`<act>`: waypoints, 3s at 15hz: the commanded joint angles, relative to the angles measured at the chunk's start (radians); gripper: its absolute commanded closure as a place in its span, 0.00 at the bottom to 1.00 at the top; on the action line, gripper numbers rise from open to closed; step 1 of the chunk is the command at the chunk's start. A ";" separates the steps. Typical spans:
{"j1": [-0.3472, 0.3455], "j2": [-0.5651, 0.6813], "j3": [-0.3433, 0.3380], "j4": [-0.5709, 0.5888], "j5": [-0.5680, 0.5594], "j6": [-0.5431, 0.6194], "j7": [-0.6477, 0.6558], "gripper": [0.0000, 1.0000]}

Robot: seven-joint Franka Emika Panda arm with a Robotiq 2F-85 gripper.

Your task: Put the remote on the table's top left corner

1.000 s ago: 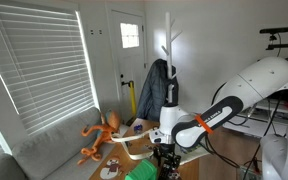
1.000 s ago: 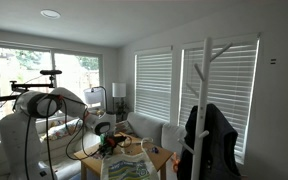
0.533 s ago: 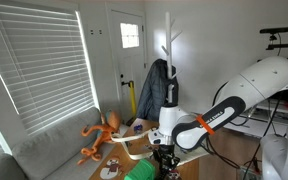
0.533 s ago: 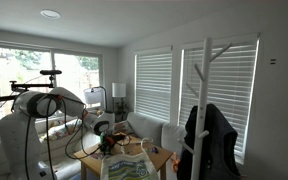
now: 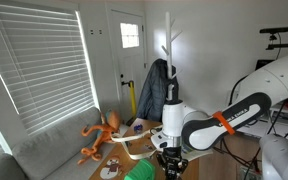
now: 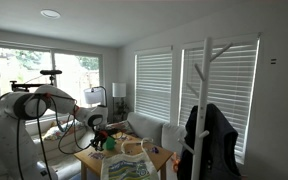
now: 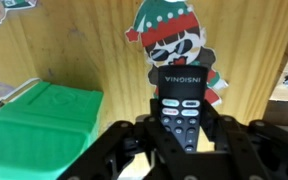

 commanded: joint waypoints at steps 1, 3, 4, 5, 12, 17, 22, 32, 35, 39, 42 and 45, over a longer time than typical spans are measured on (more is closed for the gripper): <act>-0.032 -0.245 -0.018 -0.097 -0.008 -0.035 0.074 0.83; -0.067 -0.334 -0.070 -0.132 -0.014 -0.058 0.114 0.83; -0.089 -0.376 -0.103 -0.152 -0.018 -0.067 0.120 0.83; -0.119 -0.413 -0.141 -0.171 -0.029 -0.075 0.122 0.83; -0.156 -0.381 -0.236 -0.158 -0.002 -0.047 0.127 0.83; -0.203 -0.297 -0.271 -0.071 -0.001 0.109 0.235 0.83; -0.305 -0.238 -0.315 -0.029 -0.056 0.244 0.368 0.83; -0.491 -0.176 -0.473 -0.083 -0.114 0.281 0.491 0.83; -0.493 -0.173 -0.486 -0.087 -0.112 0.281 0.488 0.58; -0.452 -0.075 -0.441 0.007 -0.114 0.312 0.543 0.83; -0.413 0.034 -0.368 0.149 -0.151 0.282 0.616 0.83; -0.403 0.146 -0.317 0.302 -0.218 0.254 0.693 0.83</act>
